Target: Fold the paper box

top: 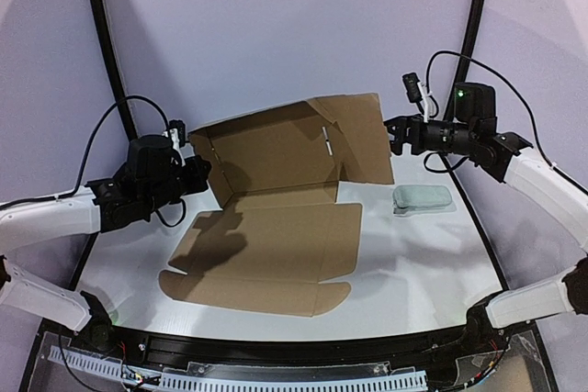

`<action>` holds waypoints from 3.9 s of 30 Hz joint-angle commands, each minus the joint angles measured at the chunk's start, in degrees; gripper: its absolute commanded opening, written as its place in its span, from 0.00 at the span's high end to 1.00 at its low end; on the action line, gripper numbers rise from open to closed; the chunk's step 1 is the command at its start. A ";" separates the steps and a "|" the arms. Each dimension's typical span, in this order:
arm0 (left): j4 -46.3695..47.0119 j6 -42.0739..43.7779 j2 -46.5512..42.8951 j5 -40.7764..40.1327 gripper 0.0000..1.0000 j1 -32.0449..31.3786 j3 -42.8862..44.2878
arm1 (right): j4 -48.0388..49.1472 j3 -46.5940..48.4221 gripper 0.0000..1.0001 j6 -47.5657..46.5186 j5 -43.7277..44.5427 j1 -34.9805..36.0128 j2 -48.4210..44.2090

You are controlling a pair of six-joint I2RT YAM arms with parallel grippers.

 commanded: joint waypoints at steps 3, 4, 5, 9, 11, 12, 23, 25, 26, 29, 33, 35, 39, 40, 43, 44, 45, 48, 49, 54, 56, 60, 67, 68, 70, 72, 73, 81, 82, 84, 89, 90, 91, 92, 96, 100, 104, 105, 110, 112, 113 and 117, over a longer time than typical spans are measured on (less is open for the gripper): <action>-0.41 -1.37 1.43 -0.05 0.99 0.05 2.55 | 4.20 -0.92 0.02 1.10 -5.09 4.09 2.42; -0.62 -1.56 1.53 -0.17 0.99 0.03 2.73 | 4.68 -1.06 0.02 1.22 -4.79 4.64 2.77; -0.87 -1.77 1.58 -0.26 0.99 0.02 2.89 | 5.21 -1.12 0.02 1.29 -4.63 5.33 3.15; -1.19 -2.30 1.60 -0.18 0.99 0.00 3.18 | 6.36 -0.87 0.02 1.18 -3.68 8.35 5.39; -1.16 -2.57 1.39 -0.26 0.99 -0.01 3.05 | 7.28 -0.98 0.02 1.47 -2.88 9.35 6.44; -1.17 -2.73 1.30 -0.30 0.99 -0.01 3.01 | 7.96 -1.13 0.02 1.65 -2.47 9.79 6.95; -4.63 -4.22 1.04 -2.24 0.99 0.00 3.74 | 11.60 -1.14 0.02 -1.74 -0.88 15.05 10.36; -5.03 -4.33 1.09 -2.34 0.99 0.00 3.86 | 11.57 -1.15 0.02 -3.11 -1.11 15.76 10.63; -5.11 -4.34 1.03 -2.30 0.99 0.01 3.82 | 11.45 -1.08 0.02 -3.99 -1.06 16.13 10.81; -5.48 -4.29 1.00 -2.24 0.99 0.01 3.89 | 10.24 -0.39 0.02 -6.98 0.17 17.47 11.15; -6.23 -4.34 1.08 -2.28 0.99 -0.02 4.18 | 8.04 0.76 0.02 -8.76 1.36 18.93 11.44; -6.93 -4.34 1.07 -2.49 0.99 0.02 4.47 | 7.61 0.87 0.02 -7.91 1.96 19.18 11.54; -8.24 -4.48 1.09 -2.84 0.99 0.01 4.85 | 7.76 0.68 0.02 -5.50 0.80 19.19 11.46; -8.56 -4.62 1.13 -3.16 0.99 0.01 4.94 | 8.18 0.49 0.02 -4.80 0.17 19.21 11.24; -9.47 -4.97 1.30 -3.95 0.99 0.01 5.14 | 8.56 0.04 0.02 -3.44 -2.36 19.29 10.44; -9.75 -5.05 1.35 -4.12 0.99 0.01 5.18 | 8.52 -0.11 0.02 -3.11 -3.35 19.29 10.18; -9.96 -5.08 1.39 -4.21 0.99 0.00 5.25 | 8.61 -0.29 0.02 -2.85 -4.39 19.29 9.93; -10.38 -5.18 1.36 -4.35 0.99 -0.03 5.29 | 8.69 -0.82 0.02 -2.31 -6.37 19.26 9.09; -10.44 -5.14 1.34 -4.26 0.99 -0.04 5.23 | 8.58 -0.88 0.02 -2.42 -6.45 19.29 8.99; -9.88 -4.60 1.19 -2.95 0.99 0.01 5.08 | 8.16 -0.57 0.02 -3.08 -4.98 19.30 9.43; -9.32 -4.12 1.04 -1.64 0.99 0.01 4.94 | 7.42 0.33 0.02 -2.97 -1.05 19.30 10.17; -7.77 -3.21 0.69 1.55 0.99 -0.07 4.39 | 7.26 2.05 0.02 -2.23 5.71 19.58 12.33; -10.47 -4.33 -0.11 0.88 0.99 -0.07 5.56 | 6.47 4.89 0.02 -3.50 24.81 24.59 15.98; -10.31 -4.25 -0.42 1.16 0.99 -0.05 5.40 | 6.88 4.98 0.02 -3.16 27.97 25.12 16.37; -10.04 -3.98 -1.05 1.44 0.99 -0.06 5.00 | 7.33 5.20 0.02 -2.87 35.64 26.07 17.21; -9.77 -3.70 -1.65 1.81 0.99 -0.07 4.63 | 7.31 5.71 0.02 -2.59 41.81 26.62 18.10; -9.59 -3.52 -1.98 2.00 0.99 -0.07 4.36 | 7.26 6.06 0.02 -2.31 44.56 26.73 18.51; -8.75 -2.09 -4.28 3.98 0.99 -0.07 2.53 | 9.11 7.23 0.21 -3.70 52.38 26.74 21.11; -8.53 -1.81 -4.56 4.54 0.99 -0.07 2.30 | 9.35 7.51 0.23 -3.98 52.50 26.73 21.48; -8.08 -0.95 -5.10 5.89 0.99 -0.07 1.96 | 9.54 8.45 0.23 -5.35 52.01 26.71 22.50; -8.06 0.95 -5.21 9.00 0.99 -0.07 1.81 | 11.45 9.95 0.18 -8.34 47.68 26.48 23.96; -8.09 1.41 -5.07 9.68 0.99 -0.07 1.84 | 11.67 10.00 0.15 -8.79 46.91 26.33 23.98; -8.17 1.74 -4.92 10.06 0.99 -0.07 1.87 | 11.73 10.02 0.12 -9.11 46.13 26.02 23.93; -8.37 1.99 -4.76 10.26 0.99 -0.07 1.91 | 11.62 10.03 0.09 -9.19 44.79 25.49 23.78; -9.07 2.61 -4.41 10.59 0.99 -0.07 1.71 | 10.14 9.48 0.04 -6.61 37.31 21.55 22.78; -8.66 2.92 -4.34 11.62 0.99 -0.07 1.60 | 10.82 8.53 0.04 -5.92 28.57 18.69 22.00; -7.71 3.90 -3.66 14.33 0.99 -0.07 1.86 | 11.73 8.67 0.02 -9.18 20.55 18.08 22.22; -7.56 4.10 -3.43 14.92 0.99 -0.07 2.01 | 11.70 8.89 0.02 -9.77 19.51 18.08 22.34; -7.07 4.76 -2.80 17.07 0.99 -0.07 2.49 | 9.77 10.83 0.02 -11.32 19.95 17.76 23.54; -7.02 4.86 -2.92 17.17 0.99 -0.07 2.49 | 9.55 11.28 0.02 -11.10 18.17 17.56 23.99; -7.01 4.90 -3.00 17.19 0.99 -0.07 2.48 | 9.58 11.51 0.02 -10.89 16.99 17.39 24.21; -6.94 4.88 -3.32 17.29 0.99 -0.03 2.40 | 8.96 12.55 0.04 -10.03 15.50 17.37 24.85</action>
